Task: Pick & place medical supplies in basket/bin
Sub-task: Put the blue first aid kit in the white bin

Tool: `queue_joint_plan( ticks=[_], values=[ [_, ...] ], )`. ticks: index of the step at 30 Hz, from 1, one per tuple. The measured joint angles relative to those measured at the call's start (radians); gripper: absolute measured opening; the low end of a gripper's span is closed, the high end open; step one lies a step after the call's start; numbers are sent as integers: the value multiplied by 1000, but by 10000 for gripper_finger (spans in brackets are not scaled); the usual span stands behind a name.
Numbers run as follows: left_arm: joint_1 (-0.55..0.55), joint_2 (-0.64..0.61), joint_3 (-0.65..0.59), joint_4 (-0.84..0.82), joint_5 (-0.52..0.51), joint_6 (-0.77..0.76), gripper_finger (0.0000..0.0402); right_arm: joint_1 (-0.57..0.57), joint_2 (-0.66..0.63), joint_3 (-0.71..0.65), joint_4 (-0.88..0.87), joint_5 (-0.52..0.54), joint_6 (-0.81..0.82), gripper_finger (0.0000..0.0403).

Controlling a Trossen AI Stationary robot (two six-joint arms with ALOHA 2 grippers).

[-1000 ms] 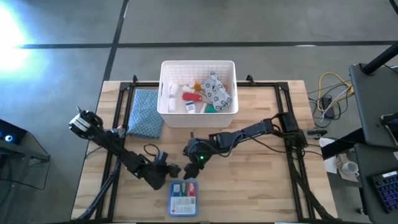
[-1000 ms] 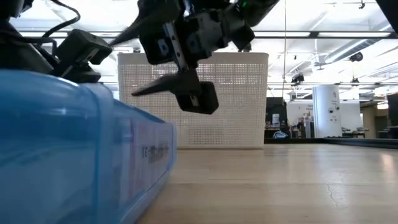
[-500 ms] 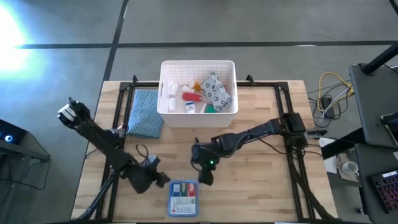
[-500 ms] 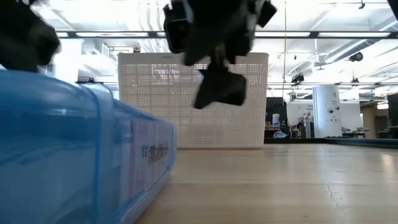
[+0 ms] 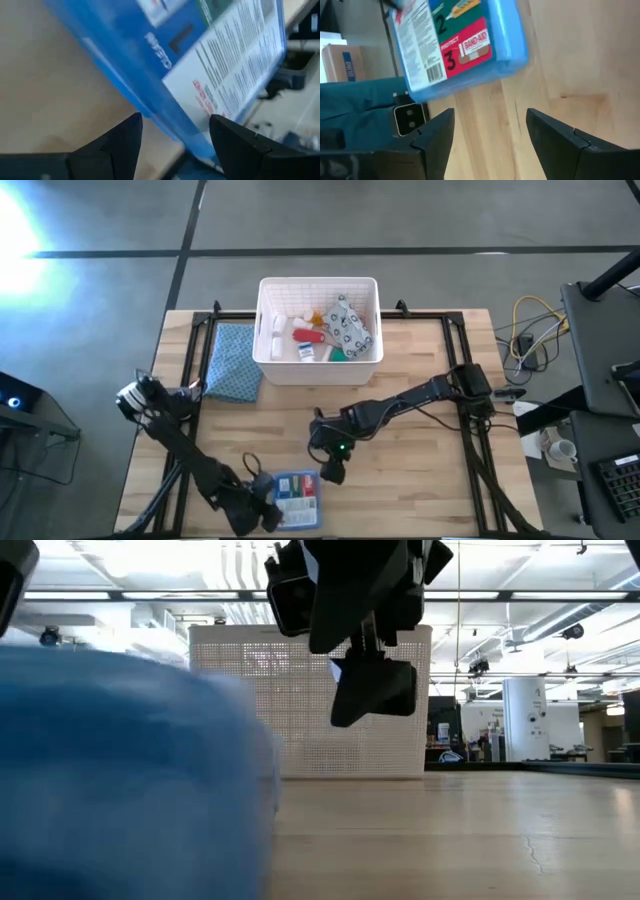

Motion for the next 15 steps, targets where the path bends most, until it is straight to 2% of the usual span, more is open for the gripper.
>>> queue_joint_plan(
  ticks=[4, 9, 15],
  values=[
    [1, 61, 62, 13, 1, 29, 212, 1, 19, 0, 46, -29, 38, 235],
    [14, 52, 44, 15, -23, 51, 212, 12, 52, 0, 104, -101, 72, 235],
    [63, 42, 14, 13, -51, 53, 212, 30, 49, -2, 87, -60, 69, 235]
  ],
)
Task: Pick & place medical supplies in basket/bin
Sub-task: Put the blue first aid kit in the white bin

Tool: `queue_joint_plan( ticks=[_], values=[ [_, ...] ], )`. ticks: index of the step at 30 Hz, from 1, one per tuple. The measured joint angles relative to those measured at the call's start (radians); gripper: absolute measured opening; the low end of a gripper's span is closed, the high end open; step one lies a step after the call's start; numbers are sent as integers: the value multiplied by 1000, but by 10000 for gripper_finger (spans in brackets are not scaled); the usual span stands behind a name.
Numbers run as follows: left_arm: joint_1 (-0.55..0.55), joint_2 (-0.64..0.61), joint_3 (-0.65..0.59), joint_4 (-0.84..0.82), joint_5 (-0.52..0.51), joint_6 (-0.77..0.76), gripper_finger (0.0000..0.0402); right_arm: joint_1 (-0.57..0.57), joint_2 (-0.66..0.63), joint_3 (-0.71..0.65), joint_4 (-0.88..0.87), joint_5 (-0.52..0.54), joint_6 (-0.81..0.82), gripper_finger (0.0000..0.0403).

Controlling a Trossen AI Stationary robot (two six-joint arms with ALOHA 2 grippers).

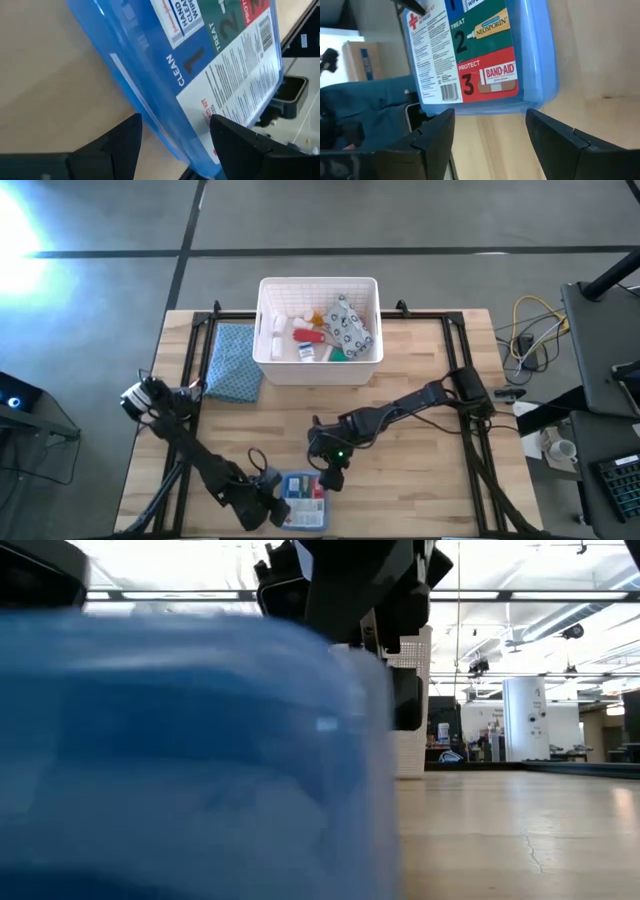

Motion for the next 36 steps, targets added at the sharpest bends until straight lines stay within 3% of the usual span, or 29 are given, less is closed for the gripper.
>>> queue_joint_plan(
  ticks=[9, 23, 36],
  values=[
    [56, 0, -2, -18, -6, 54, 212, 7, -17, -6, -53, 51, -5, 235],
    [112, 3, -3, -31, -14, 77, 212, -55, -18, 4, -33, 298, -33, 235],
    [120, 5, -4, -36, -73, 85, 212, -102, -24, 42, -26, 303, -64, 235]
  ],
)
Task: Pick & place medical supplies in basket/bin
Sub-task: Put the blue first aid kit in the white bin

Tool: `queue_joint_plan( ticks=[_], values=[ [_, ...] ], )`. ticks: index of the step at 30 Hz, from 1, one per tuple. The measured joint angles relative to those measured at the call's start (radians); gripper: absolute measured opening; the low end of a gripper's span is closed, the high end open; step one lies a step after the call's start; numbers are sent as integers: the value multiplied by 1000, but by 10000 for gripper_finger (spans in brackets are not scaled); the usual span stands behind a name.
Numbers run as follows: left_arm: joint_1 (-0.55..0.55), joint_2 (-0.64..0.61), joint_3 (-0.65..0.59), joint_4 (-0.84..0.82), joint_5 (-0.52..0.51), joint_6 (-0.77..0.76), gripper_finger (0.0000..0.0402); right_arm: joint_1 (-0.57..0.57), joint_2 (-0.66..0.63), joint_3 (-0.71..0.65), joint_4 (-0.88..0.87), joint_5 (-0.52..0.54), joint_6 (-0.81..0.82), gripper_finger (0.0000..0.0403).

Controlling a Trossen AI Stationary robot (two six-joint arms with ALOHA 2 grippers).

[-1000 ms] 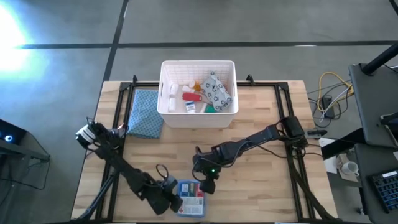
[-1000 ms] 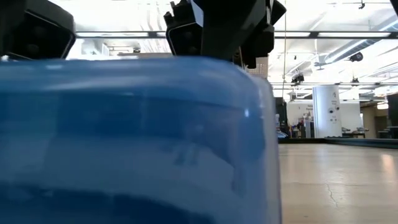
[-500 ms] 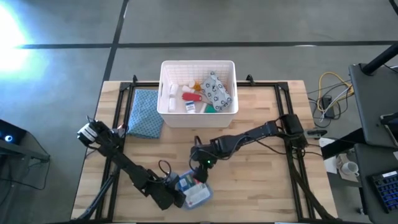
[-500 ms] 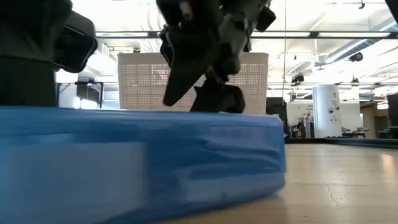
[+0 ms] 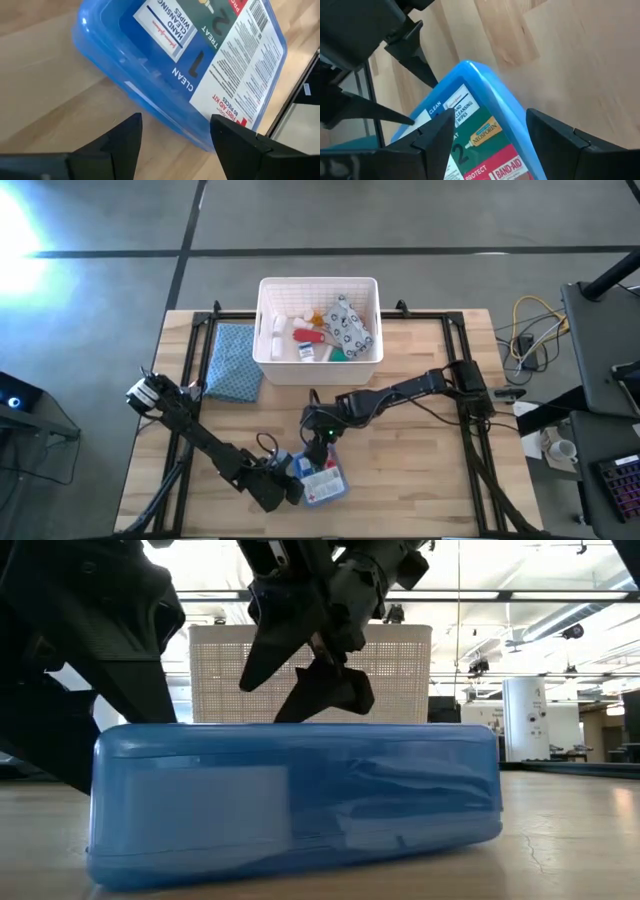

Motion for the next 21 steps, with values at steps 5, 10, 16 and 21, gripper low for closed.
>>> queue_joint_plan(
  ticks=[5, 10, 16, 21],
  values=[
    [4, 0, 0, -2, -12, -1, 212, -1, -1, 10, -8, 11, -8, 235],
    [27, 0, 0, -5, -3, 23, 212, -1, -44, 10, -59, 104, -5, 235],
    [59, -1, 0, -5, -2, 72, 212, -3, -121, 10, -289, 107, 71, 235],
    [78, -15, -2, -12, 0, 121, 212, 23, -145, -41, -402, 51, 115, 235]
  ],
)
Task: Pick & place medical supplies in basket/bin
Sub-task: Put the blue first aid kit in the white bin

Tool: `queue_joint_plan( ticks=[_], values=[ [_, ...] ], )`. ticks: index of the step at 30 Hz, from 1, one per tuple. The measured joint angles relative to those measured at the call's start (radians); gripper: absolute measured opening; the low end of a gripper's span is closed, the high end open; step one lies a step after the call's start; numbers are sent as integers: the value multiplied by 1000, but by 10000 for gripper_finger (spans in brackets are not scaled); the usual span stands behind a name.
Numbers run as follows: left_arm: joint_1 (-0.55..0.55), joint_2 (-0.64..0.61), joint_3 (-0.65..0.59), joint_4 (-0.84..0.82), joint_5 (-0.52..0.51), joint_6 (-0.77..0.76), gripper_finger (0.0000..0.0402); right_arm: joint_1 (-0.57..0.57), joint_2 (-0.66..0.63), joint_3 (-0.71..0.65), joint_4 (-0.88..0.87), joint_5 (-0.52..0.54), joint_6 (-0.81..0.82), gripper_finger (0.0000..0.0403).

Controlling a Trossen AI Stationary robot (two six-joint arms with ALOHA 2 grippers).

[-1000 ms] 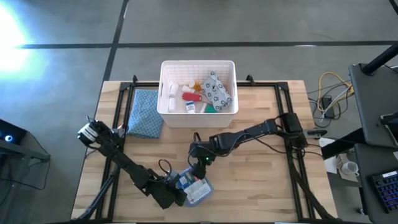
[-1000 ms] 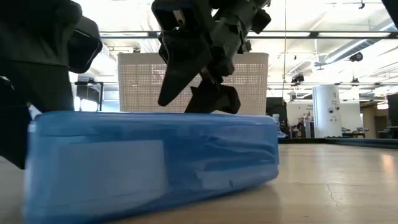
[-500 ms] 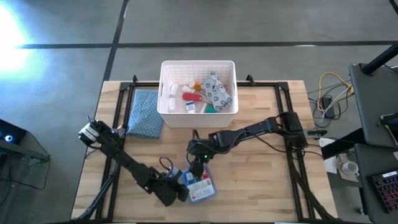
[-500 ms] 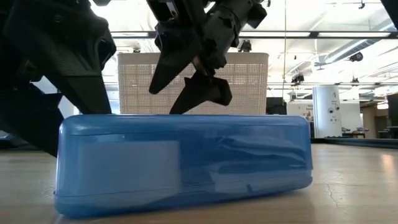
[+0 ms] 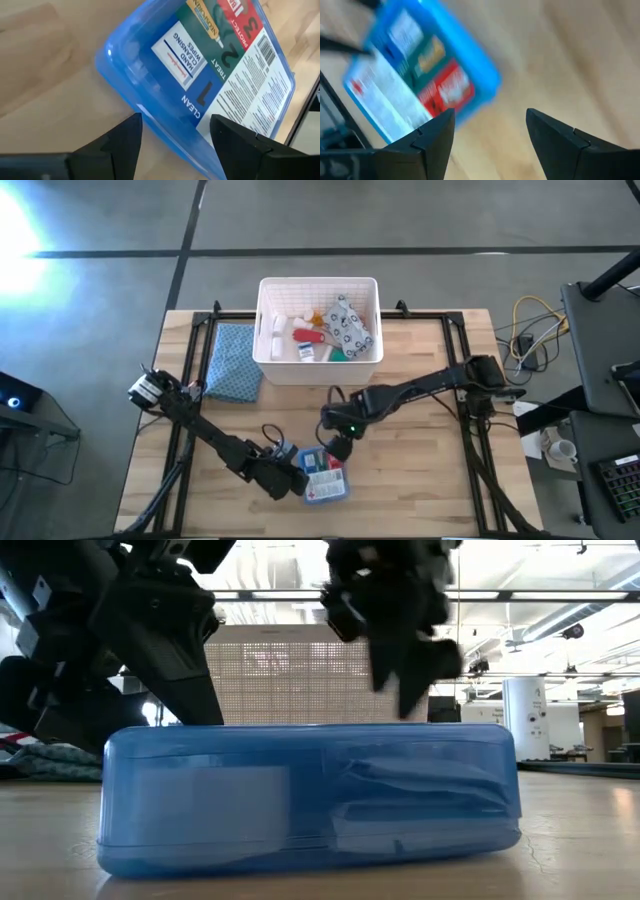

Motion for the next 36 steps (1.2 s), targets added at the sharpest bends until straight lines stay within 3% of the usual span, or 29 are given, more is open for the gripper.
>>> queue_joint_plan(
  ticks=[6, 18, 25, 31, 36],
  values=[
    [3, -10, 0, -9, 4, 18, 212, 59, -4, -128, 84, -61, 96, 235],
    [-20, -13, 2, -31, 77, 16, 212, 81, -5, -340, 631, -139, 320, 235],
    [-43, -14, -30, -38, 92, -44, 212, 92, -10, -479, 836, -171, 434, 236],
    [-56, -13, -72, -22, 104, -105, 212, 103, -9, -595, 1059, -172, 528, 260],
    [-57, -12, -81, 23, 127, -105, 212, 104, -10, -628, 1126, -138, 545, 285]
  ],
)
